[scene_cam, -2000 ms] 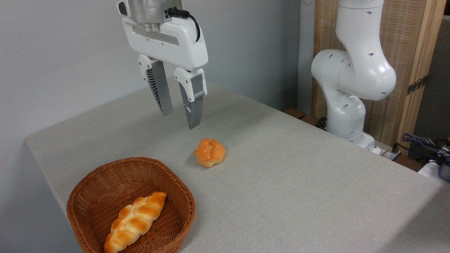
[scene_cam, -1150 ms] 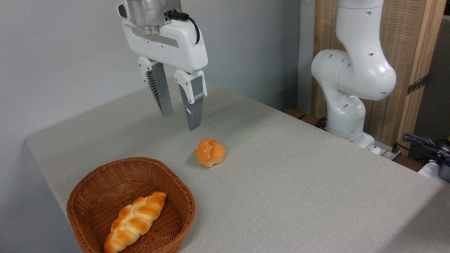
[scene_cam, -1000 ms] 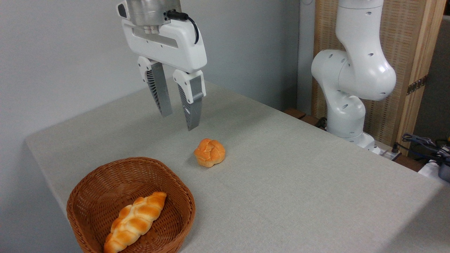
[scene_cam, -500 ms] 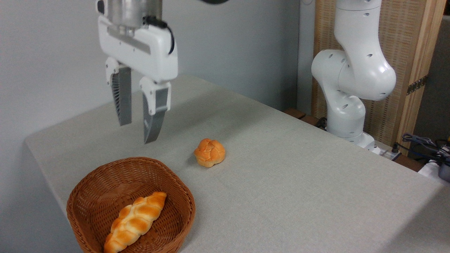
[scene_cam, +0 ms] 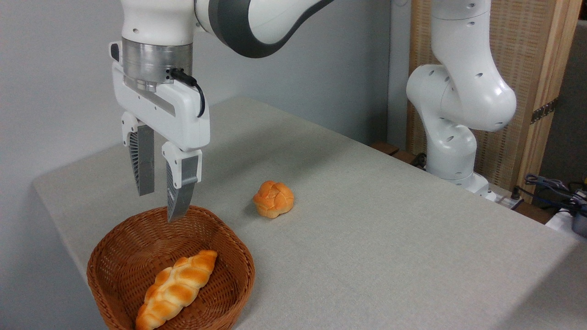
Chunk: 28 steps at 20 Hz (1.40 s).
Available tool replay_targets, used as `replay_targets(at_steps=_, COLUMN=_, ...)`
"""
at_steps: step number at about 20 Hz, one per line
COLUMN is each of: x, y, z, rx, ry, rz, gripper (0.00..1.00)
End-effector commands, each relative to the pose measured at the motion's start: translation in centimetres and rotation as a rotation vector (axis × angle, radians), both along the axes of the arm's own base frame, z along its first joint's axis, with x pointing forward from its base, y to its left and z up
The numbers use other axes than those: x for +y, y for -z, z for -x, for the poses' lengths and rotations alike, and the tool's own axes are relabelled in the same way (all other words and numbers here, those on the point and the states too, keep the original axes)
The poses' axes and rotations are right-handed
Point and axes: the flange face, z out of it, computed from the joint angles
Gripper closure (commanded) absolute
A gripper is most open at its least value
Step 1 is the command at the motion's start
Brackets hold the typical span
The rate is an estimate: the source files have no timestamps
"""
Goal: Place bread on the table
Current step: 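Move the open gripper over the braided roll in the basket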
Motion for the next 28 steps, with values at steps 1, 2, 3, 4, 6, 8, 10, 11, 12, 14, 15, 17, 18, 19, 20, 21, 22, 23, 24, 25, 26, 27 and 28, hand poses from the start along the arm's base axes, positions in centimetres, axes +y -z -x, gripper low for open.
replay_targets(at_steps=1, x=-0.9, y=-0.5, z=0.1, rx=-0.019, ry=0.03, rz=0.003, gripper=0.0)
replay_targets(at_steps=2, x=-1.3, y=-0.2, z=0.0, rx=-0.015, ry=0.037, rz=-0.003, gripper=0.0)
replay_targets(at_steps=3, x=-1.3, y=-0.2, z=0.0, rx=-0.016, ry=0.039, rz=-0.011, gripper=0.0)
replay_targets(at_steps=4, x=-1.4, y=-0.2, z=0.0, rx=-0.017, ry=0.043, rz=-0.023, gripper=0.0)
replay_targets(at_steps=6, x=-1.4, y=0.0, z=0.0, rx=-0.014, ry=0.043, rz=-0.029, gripper=0.0)
replay_targets(at_steps=8, x=-1.3, y=-0.1, z=0.0, rx=-0.016, ry=0.04, rz=-0.03, gripper=0.0)
replay_targets(at_steps=10, x=-1.3, y=0.0, z=0.0, rx=-0.014, ry=0.039, rz=-0.029, gripper=0.0)
replay_targets(at_steps=11, x=-1.3, y=0.0, z=0.0, rx=-0.015, ry=0.04, rz=-0.031, gripper=0.0)
replay_targets(at_steps=12, x=-1.3, y=0.2, z=-0.1, rx=-0.012, ry=0.041, rz=-0.031, gripper=0.0)
replay_targets(at_steps=14, x=-1.4, y=0.8, z=-0.3, rx=-0.002, ry=0.041, rz=-0.033, gripper=0.0)
replay_targets(at_steps=15, x=-1.4, y=0.8, z=-0.3, rx=-0.002, ry=0.041, rz=-0.033, gripper=0.0)
replay_targets(at_steps=17, x=-1.5, y=0.8, z=-0.3, rx=-0.002, ry=0.043, rz=-0.033, gripper=0.0)
replay_targets(at_steps=18, x=-1.4, y=0.8, z=-0.3, rx=-0.002, ry=0.041, rz=-0.033, gripper=0.0)
replay_targets(at_steps=19, x=-1.4, y=0.8, z=-0.3, rx=-0.003, ry=0.042, rz=-0.033, gripper=0.0)
replay_targets(at_steps=20, x=-1.5, y=0.8, z=-0.3, rx=-0.003, ry=0.045, rz=-0.034, gripper=0.0)
replay_targets(at_steps=21, x=-1.5, y=0.8, z=-0.3, rx=-0.004, ry=0.047, rz=-0.034, gripper=0.0)
replay_targets(at_steps=22, x=-1.5, y=0.8, z=-0.4, rx=-0.009, ry=0.047, rz=-0.033, gripper=0.0)
replay_targets(at_steps=23, x=-1.5, y=1.1, z=-0.7, rx=-0.022, ry=0.048, rz=-0.036, gripper=0.0)
replay_targets(at_steps=24, x=-1.5, y=1.1, z=-0.8, rx=-0.031, ry=0.049, rz=-0.041, gripper=0.0)
replay_targets(at_steps=25, x=-1.5, y=1.2, z=-1.2, rx=-0.052, ry=0.053, rz=-0.057, gripper=0.0)
replay_targets(at_steps=26, x=-1.4, y=1.4, z=-1.4, rx=-0.061, ry=0.051, rz=-0.061, gripper=0.0)
replay_targets(at_steps=27, x=-1.2, y=2.2, z=-2.0, rx=-0.069, ry=0.047, rz=-0.061, gripper=0.0)
replay_targets(at_steps=28, x=-1.1, y=2.4, z=-2.2, rx=-0.073, ry=0.044, rz=-0.06, gripper=0.0)
